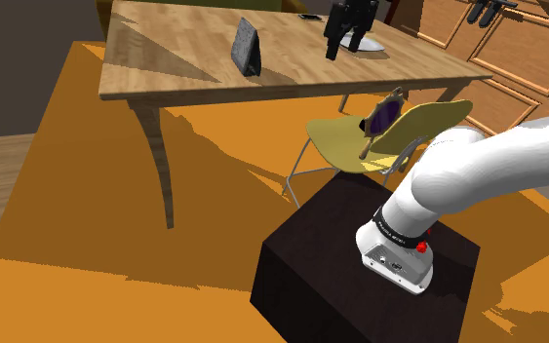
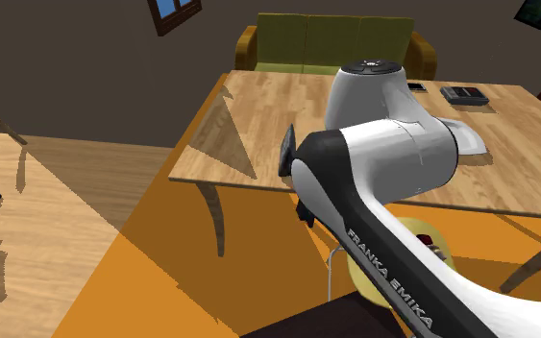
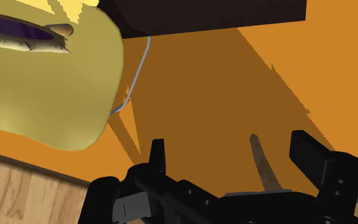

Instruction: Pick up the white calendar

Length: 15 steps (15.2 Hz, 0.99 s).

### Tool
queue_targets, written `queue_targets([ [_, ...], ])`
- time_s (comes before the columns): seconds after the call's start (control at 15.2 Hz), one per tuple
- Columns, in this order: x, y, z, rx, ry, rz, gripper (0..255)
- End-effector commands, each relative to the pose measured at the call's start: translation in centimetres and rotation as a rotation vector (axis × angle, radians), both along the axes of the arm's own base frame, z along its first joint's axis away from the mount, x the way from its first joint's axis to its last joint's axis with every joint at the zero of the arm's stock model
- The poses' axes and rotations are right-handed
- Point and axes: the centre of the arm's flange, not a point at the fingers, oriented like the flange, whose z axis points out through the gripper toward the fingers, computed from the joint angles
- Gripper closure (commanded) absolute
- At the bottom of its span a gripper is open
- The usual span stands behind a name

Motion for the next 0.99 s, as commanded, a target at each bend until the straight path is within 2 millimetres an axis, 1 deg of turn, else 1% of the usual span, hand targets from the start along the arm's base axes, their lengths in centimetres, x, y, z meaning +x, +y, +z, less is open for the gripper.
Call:
queue_targets([
  [0.0, 0.0, 0.0, 0.0, 0.000, 0.000, 0.000, 0],
  [0.46, 8.6, 0.1, -1.2, 0.031, -0.039, -0.129, 0],
  [0.92, 17.1, -1.0, -2.2, 0.061, -0.079, -0.257, 0],
])
